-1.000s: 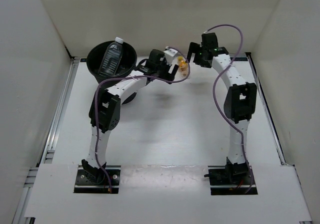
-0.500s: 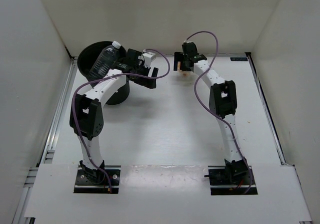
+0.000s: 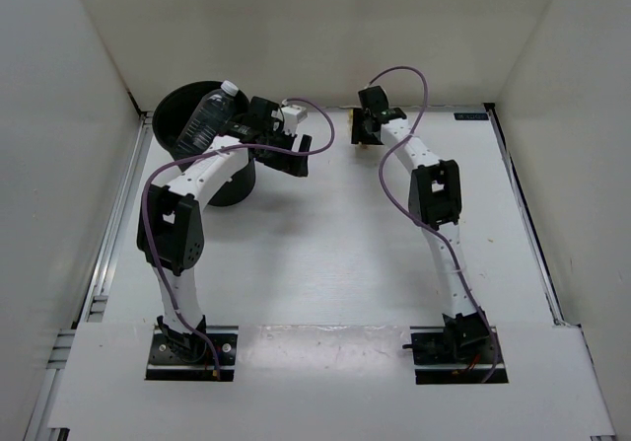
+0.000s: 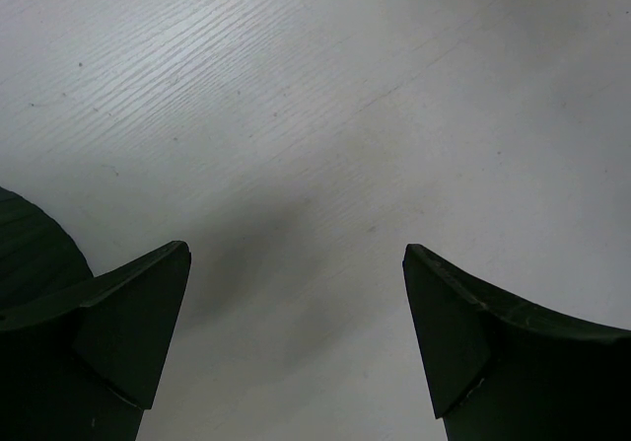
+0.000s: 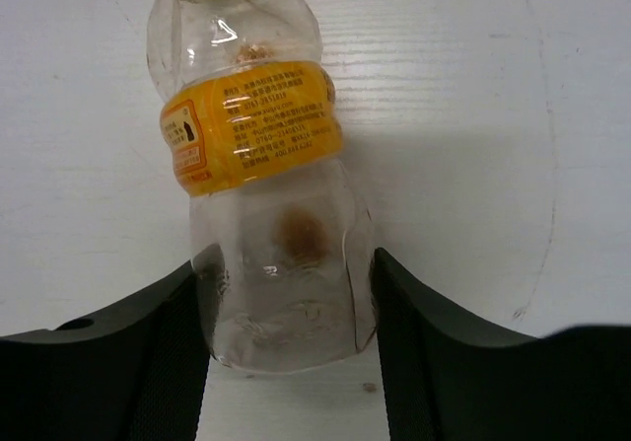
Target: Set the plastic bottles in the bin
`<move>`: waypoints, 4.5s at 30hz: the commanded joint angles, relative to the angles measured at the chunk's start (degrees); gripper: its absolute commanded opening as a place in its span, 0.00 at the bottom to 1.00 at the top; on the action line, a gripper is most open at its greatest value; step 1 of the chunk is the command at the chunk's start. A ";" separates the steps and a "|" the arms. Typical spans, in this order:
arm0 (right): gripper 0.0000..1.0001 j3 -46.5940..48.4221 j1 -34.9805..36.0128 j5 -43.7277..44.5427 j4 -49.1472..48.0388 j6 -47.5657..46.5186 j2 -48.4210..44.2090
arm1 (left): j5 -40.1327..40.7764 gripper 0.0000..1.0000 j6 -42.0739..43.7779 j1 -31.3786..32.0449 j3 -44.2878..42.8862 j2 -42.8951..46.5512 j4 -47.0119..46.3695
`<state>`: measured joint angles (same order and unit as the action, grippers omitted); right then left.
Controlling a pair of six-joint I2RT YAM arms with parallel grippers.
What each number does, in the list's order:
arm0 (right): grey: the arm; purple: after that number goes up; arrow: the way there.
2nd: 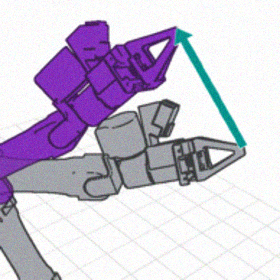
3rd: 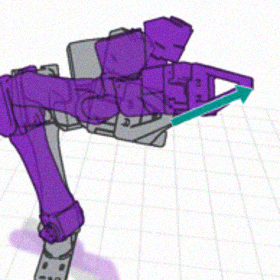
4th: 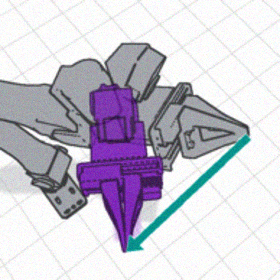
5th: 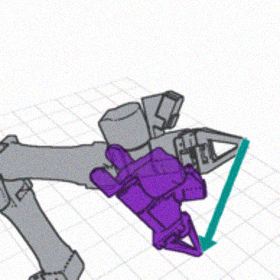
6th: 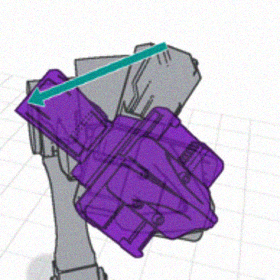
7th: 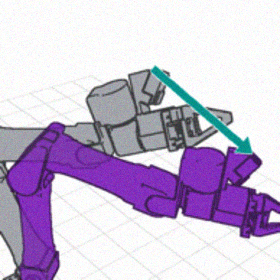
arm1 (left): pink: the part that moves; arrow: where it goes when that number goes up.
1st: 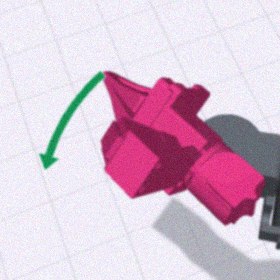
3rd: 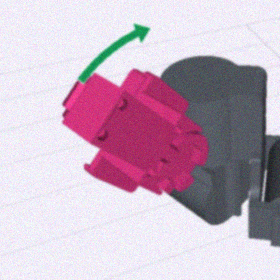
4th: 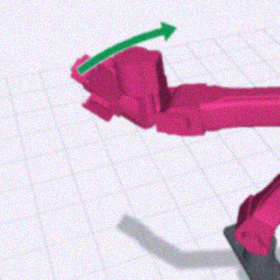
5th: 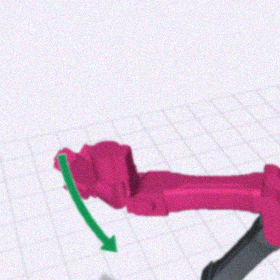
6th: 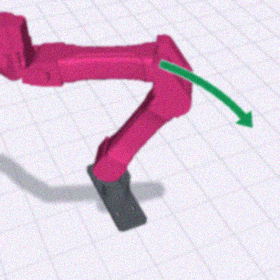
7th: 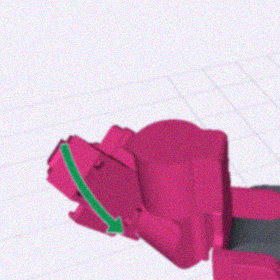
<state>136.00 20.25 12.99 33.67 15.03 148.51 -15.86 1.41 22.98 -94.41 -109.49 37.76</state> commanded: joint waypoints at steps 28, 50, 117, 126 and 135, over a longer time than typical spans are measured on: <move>0.00 -76.33 10.31 -17.48 -45.10 -0.78 -82.05 | -49.25 1.00 3.17 -0.31 -28.19 5.69 7.33; 0.00 -77.48 26.86 -10.80 -47.56 -5.45 -87.34 | -48.48 1.00 -0.27 4.52 -32.42 8.15 6.80; 1.00 -71.58 28.09 6.42 -25.59 -0.88 -89.18 | 39.94 1.00 14.15 -14.28 -30.88 19.32 2.58; 1.00 -66.38 9.67 15.92 4.47 11.33 -89.60 | 54.52 1.00 15.76 -17.08 -7.76 29.06 3.11; 1.00 -81.49 -11.62 9.24 5.00 13.44 -105.42 | 43.37 1.00 3.51 -32.03 24.78 47.34 10.66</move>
<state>57.28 11.33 24.67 37.82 26.94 46.22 30.92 8.95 -6.57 -73.38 -70.11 45.17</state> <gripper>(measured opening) 0.996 0.994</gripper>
